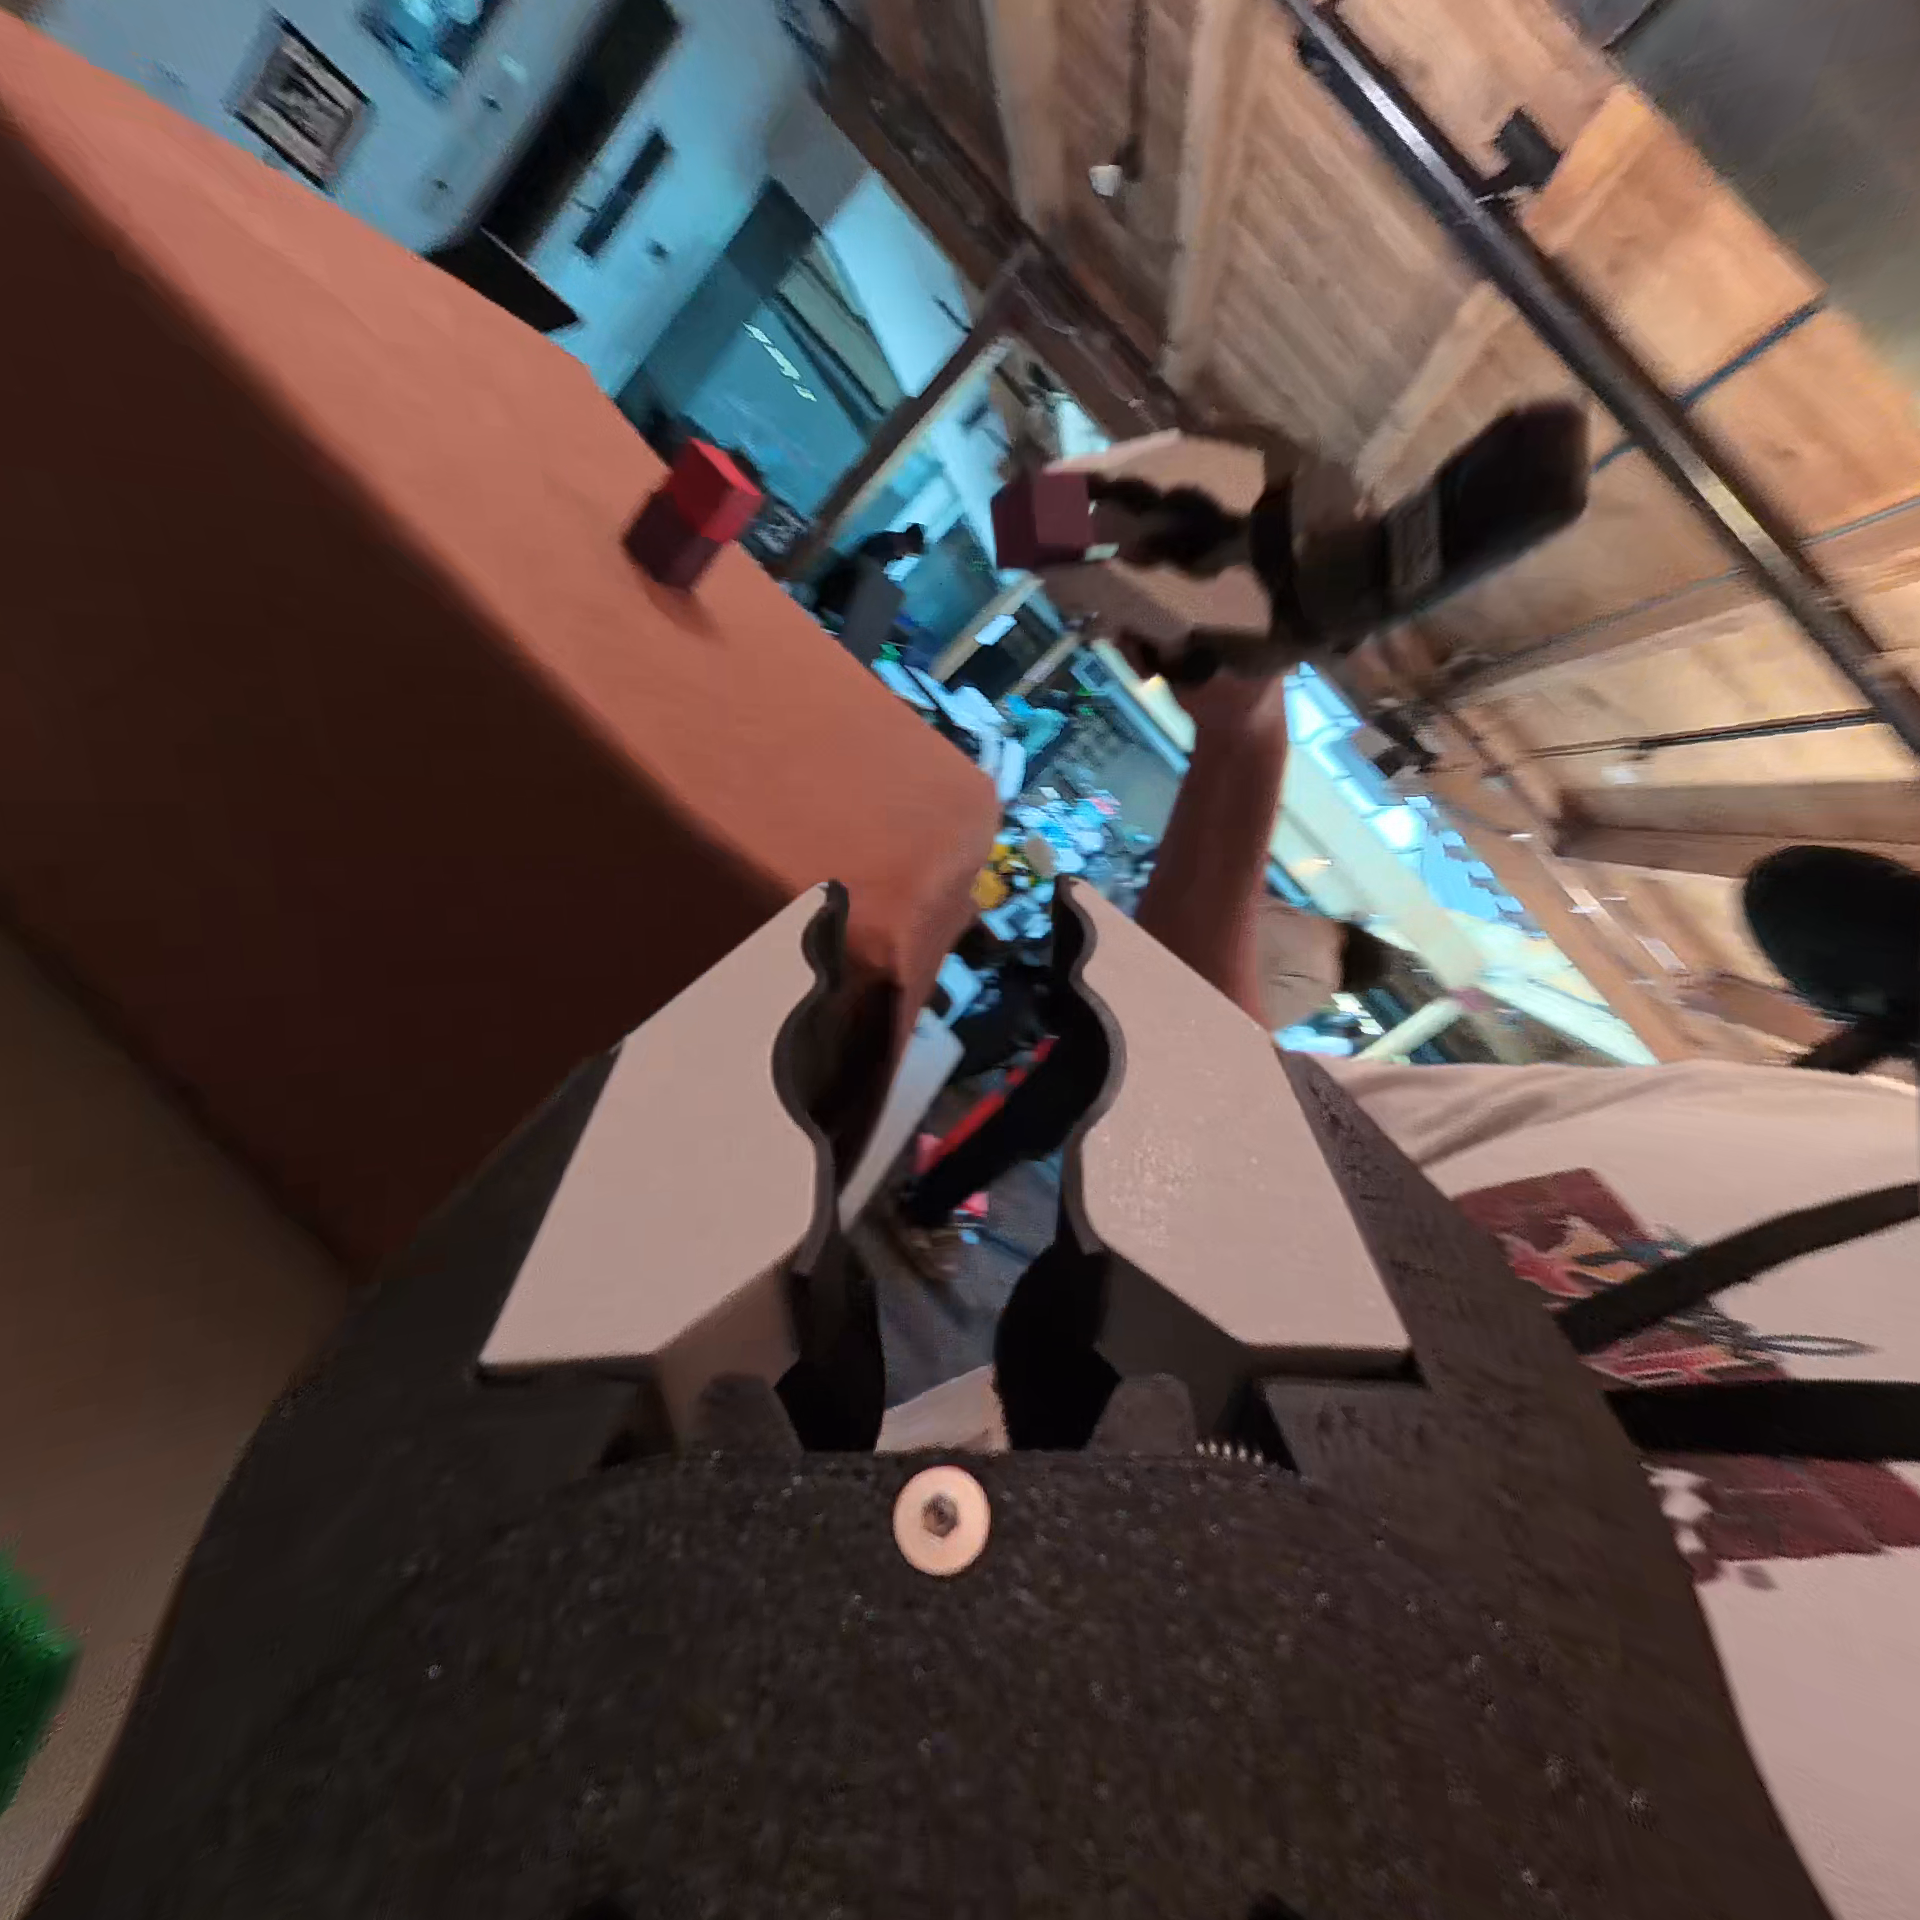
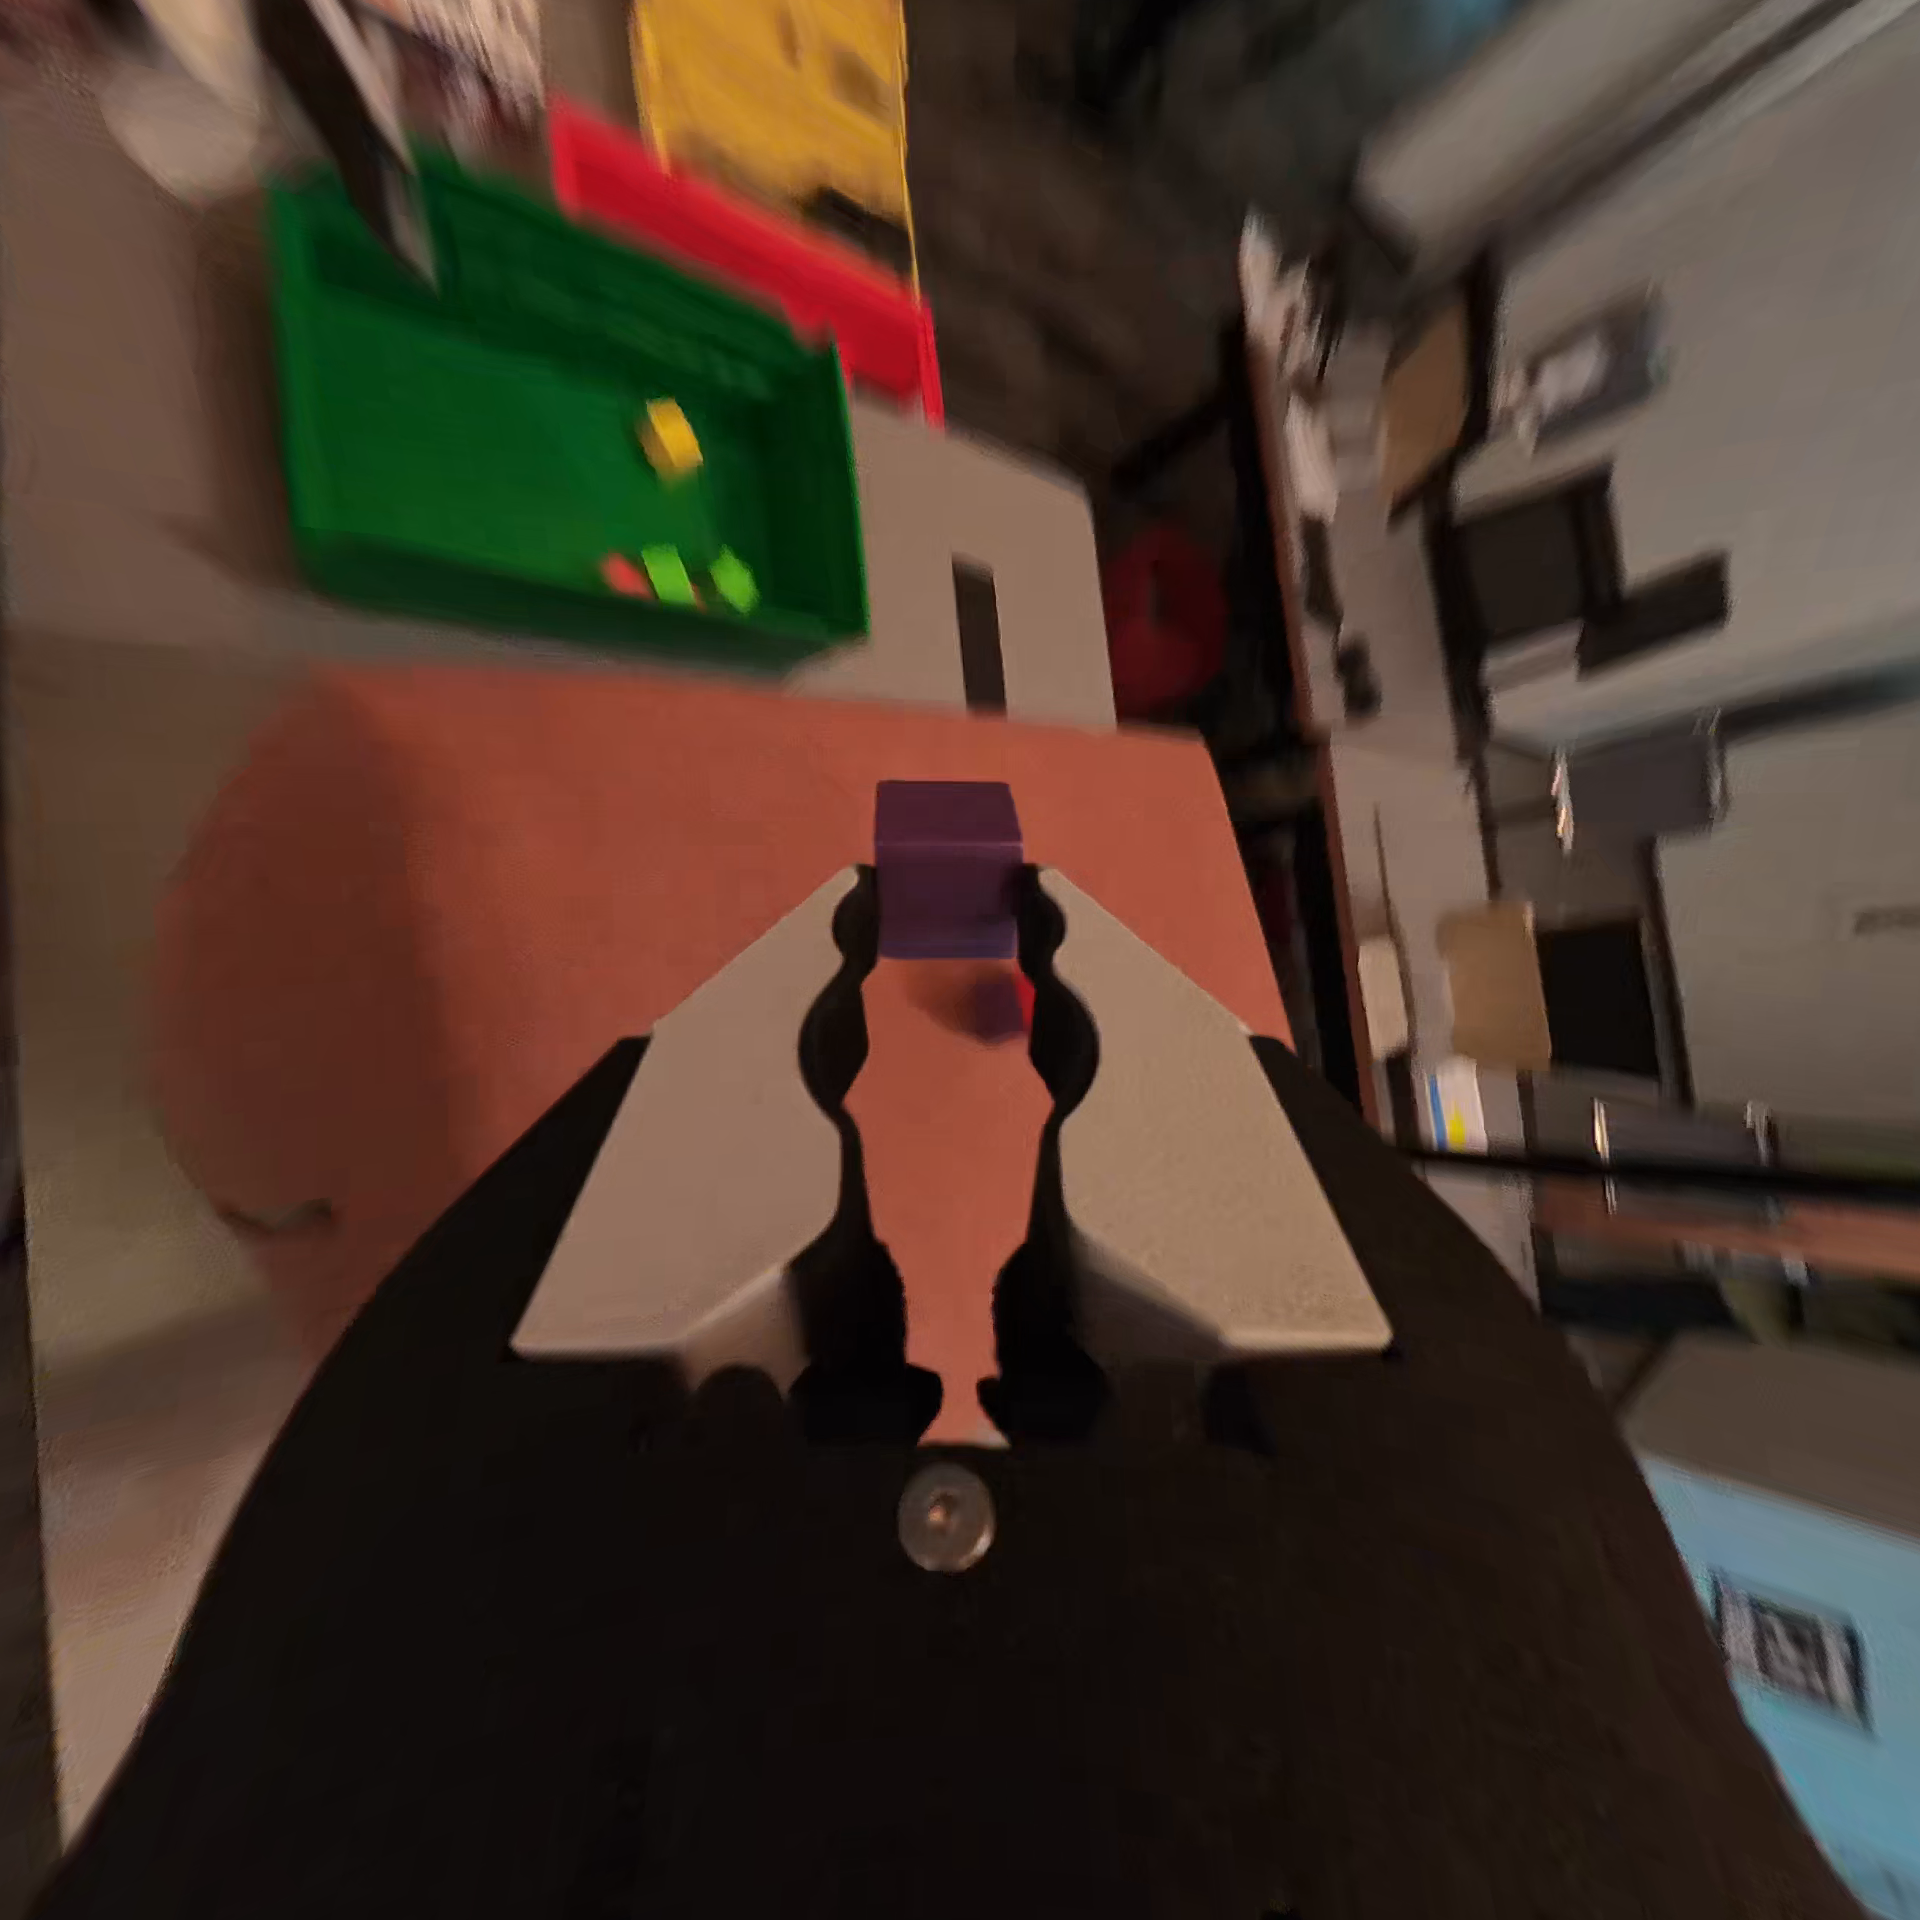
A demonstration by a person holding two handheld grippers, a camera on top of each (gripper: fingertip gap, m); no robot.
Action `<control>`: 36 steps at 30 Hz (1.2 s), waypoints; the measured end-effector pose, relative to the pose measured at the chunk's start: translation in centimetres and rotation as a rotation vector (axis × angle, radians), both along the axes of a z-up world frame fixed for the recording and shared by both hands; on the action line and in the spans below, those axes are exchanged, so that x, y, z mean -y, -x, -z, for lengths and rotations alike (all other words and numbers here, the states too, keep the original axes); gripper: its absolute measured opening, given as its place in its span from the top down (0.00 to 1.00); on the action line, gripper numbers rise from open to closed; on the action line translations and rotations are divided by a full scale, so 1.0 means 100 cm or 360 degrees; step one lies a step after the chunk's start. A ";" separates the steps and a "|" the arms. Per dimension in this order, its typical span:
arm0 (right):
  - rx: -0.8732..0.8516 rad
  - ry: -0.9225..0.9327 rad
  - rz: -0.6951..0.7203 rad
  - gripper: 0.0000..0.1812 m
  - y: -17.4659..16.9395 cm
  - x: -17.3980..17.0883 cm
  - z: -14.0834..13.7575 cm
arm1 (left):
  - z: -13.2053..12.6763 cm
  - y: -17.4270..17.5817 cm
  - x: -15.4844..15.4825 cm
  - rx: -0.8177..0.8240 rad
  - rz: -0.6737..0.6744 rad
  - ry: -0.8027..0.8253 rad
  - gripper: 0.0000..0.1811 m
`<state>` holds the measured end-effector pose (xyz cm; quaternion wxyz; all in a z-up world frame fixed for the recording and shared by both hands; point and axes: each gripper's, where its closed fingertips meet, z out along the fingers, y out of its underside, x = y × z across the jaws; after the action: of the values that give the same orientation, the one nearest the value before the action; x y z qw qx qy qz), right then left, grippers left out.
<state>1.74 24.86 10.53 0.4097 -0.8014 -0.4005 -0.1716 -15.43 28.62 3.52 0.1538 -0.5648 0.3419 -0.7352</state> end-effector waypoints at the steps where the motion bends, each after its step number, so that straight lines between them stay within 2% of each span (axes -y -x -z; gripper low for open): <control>1: 0.0081 0.0122 0.0105 0.86 -0.026 -0.008 -0.003 | 0.003 0.004 -0.007 -0.0036 -0.0062 -0.0064 0.78; 4: 0.0161 0.0599 0.0248 0.86 -0.067 -0.026 0.007 | 0.011 0.011 -0.015 -0.0113 -0.0133 -0.0186 0.78; 9: 0.0293 0.1135 0.0200 0.86 -0.078 -0.044 0.036 | 0.017 0.012 -0.013 -0.0146 -0.0142 -0.0222 0.78; 11: 0.0350 0.1245 0.0216 0.86 -0.086 -0.051 0.043 | 0.014 0.013 -0.009 -0.0118 -0.0124 -0.0198 0.78; 15: 0.0275 0.1431 0.0216 0.86 -0.090 -0.053 0.050 | 0.018 0.016 -0.007 -0.0132 -0.0120 -0.0211 0.78; 18: 0.0254 0.1507 0.0215 0.86 -0.093 -0.052 0.055 | 0.024 0.021 -0.014 -0.0189 -0.0177 -0.0261 0.78; 25: 0.0279 0.1550 0.0205 0.86 -0.095 -0.056 0.063 | 0.021 0.031 -0.024 -0.0157 -0.0211 -0.0194 0.78; 36: 0.0278 0.1602 0.0213 0.86 -0.099 -0.053 0.066 | 0.024 0.032 -0.025 -0.0171 -0.0202 -0.0190 0.78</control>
<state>11.67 30.15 3.92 -0.0736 -0.9059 -0.4141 -0.0497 -18.62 31.09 1.16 0.2148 -0.6138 0.3564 -0.6709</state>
